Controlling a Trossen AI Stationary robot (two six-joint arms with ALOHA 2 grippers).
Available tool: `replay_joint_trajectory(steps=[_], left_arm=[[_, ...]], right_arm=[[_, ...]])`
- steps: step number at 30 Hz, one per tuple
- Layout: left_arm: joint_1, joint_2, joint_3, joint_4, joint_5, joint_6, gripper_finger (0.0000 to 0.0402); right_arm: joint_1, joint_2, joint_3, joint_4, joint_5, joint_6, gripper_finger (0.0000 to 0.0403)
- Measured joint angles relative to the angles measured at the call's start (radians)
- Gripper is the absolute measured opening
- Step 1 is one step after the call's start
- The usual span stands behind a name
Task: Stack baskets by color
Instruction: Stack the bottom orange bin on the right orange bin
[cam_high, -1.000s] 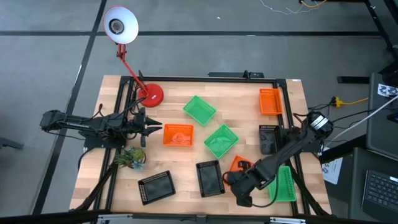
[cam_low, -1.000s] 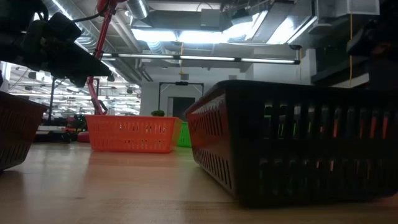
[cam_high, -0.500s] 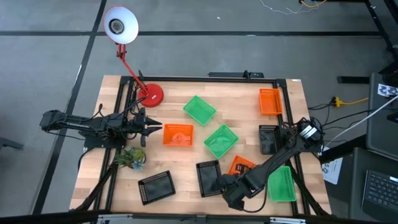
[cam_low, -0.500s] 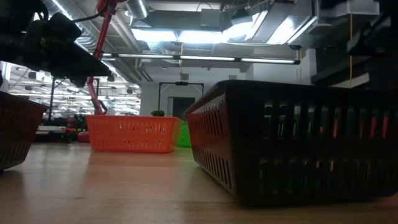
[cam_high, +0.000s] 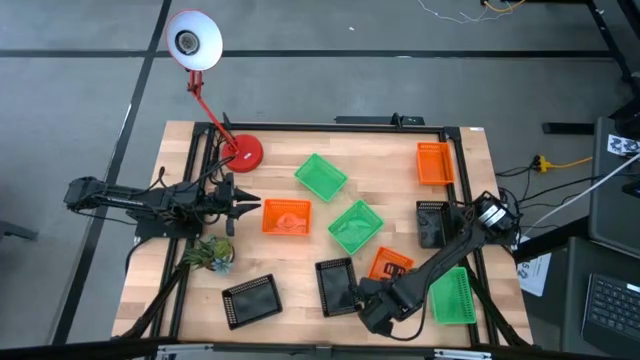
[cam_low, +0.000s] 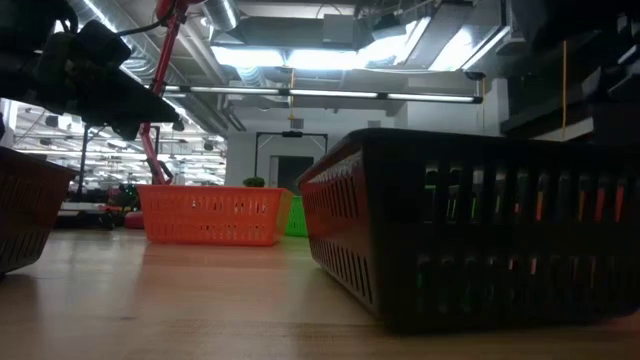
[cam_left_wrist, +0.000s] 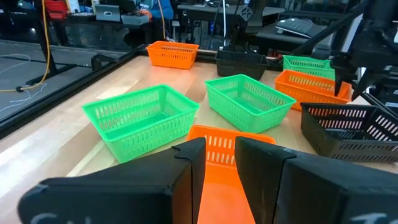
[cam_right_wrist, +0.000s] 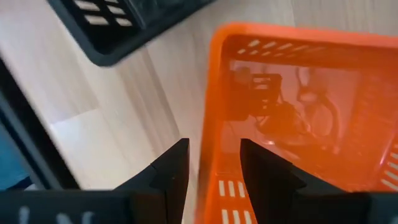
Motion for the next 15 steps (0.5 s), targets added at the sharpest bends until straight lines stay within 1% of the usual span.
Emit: replay_joint_trajectory(steps=[5, 7, 9, 10, 12, 13, 15], left_arm=[[0.000, 0.000, 0.000, 0.000, 0.000, 0.000, 0.0080], [0.000, 0.000, 0.000, 0.000, 0.000, 0.000, 0.0080], [0.000, 0.000, 0.000, 0.000, 0.000, 0.000, 0.0080], [0.000, 0.000, 0.000, 0.000, 0.000, 0.000, 0.0080], [0.000, 0.000, 0.000, 0.000, 0.000, 0.000, 0.0080], [0.000, 0.000, 0.000, 0.000, 0.000, 0.000, 0.0080], [0.000, 0.000, 0.000, 0.000, 0.000, 0.002, 0.0080]], right_arm=[[0.000, 0.011, 0.000, -0.040, 0.000, 0.003, 0.0143], [0.000, 0.010, 0.000, -0.055, 0.000, 0.003, 0.0136], [0.000, 0.010, 0.000, -0.077, 0.000, 0.003, 0.0112], [0.000, 0.010, 0.000, -0.085, 0.000, 0.003, 0.0092], [0.000, 0.010, 0.000, -0.097, 0.000, 0.003, 0.0036], [0.000, 0.009, 0.000, -0.105, 0.000, 0.003, 0.0020], [0.000, 0.004, 0.000, -0.112, 0.001, 0.006, 0.0012]])
